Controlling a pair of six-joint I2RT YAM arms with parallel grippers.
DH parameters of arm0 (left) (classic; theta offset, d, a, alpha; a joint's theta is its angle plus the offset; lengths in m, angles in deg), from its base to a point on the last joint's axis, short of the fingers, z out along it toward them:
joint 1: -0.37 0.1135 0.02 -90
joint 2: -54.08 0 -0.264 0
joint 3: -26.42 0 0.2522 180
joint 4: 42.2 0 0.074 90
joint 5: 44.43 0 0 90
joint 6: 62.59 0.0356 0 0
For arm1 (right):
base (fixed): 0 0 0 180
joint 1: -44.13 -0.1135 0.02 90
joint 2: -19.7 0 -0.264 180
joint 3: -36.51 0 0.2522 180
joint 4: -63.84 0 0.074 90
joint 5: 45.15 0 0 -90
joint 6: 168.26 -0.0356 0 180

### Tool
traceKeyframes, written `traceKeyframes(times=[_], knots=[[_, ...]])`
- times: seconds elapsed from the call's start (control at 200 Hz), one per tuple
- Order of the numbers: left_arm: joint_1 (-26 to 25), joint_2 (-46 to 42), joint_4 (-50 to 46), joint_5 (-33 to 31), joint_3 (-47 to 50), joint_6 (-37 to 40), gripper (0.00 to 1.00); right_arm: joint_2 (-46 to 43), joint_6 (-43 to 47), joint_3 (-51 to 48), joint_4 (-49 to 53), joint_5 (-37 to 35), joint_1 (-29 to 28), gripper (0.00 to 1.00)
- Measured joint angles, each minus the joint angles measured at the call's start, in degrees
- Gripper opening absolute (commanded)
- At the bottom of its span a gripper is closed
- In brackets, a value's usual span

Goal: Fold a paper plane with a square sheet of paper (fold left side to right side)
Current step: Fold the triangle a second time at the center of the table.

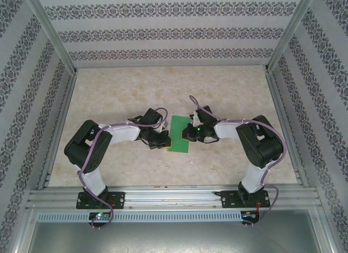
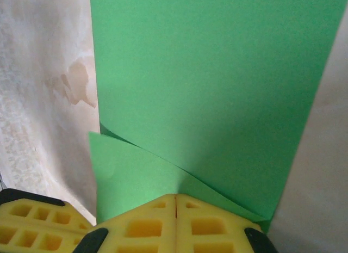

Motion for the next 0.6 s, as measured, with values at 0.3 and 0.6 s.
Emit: traceKeyframes(times=[0.3,0.6], knots=[[-2.36,3.52,-1.01,1.05,-6.56,1.09,0.00,0.09,-0.02,0.04,0.00,0.07,0.00,0.00],[-2.36,6.29,-2.03,0.33,-7.85,2.38,0.00,0.09,-0.02,0.04,0.00,0.07,0.00,0.00]])
